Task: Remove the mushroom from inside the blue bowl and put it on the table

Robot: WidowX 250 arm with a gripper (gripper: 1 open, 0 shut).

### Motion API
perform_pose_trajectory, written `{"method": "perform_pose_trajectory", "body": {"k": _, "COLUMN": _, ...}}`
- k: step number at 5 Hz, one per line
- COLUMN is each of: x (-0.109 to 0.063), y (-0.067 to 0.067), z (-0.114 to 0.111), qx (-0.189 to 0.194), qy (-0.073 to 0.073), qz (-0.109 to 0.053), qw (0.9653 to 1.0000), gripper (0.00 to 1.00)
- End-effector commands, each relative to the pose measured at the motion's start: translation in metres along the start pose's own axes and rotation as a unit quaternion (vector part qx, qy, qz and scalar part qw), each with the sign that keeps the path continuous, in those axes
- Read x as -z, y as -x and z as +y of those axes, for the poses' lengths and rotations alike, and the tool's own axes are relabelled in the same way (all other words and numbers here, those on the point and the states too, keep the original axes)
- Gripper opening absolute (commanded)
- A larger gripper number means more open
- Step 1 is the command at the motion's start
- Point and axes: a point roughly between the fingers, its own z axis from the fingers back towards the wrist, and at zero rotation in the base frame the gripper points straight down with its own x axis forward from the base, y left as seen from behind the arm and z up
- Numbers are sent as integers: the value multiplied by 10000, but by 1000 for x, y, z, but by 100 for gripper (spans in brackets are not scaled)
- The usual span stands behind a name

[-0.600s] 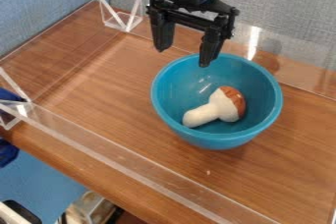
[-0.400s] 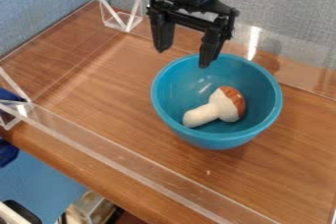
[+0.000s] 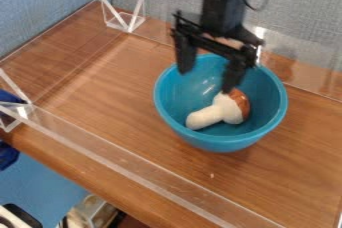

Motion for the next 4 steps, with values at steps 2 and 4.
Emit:
{"method": "perform_pose_trajectory", "body": {"k": 2, "x": 5, "y": -36, "z": -11, "qx": 270, "qy": -157, "qz": -198, "qw": 9993, "gripper": 100}}
{"method": "perform_pose_trajectory", "body": {"k": 4, "x": 27, "y": -59, "z": -9, "qx": 425, "qy": -166, "qz": -129, "qw": 9989, "gripper": 100}}
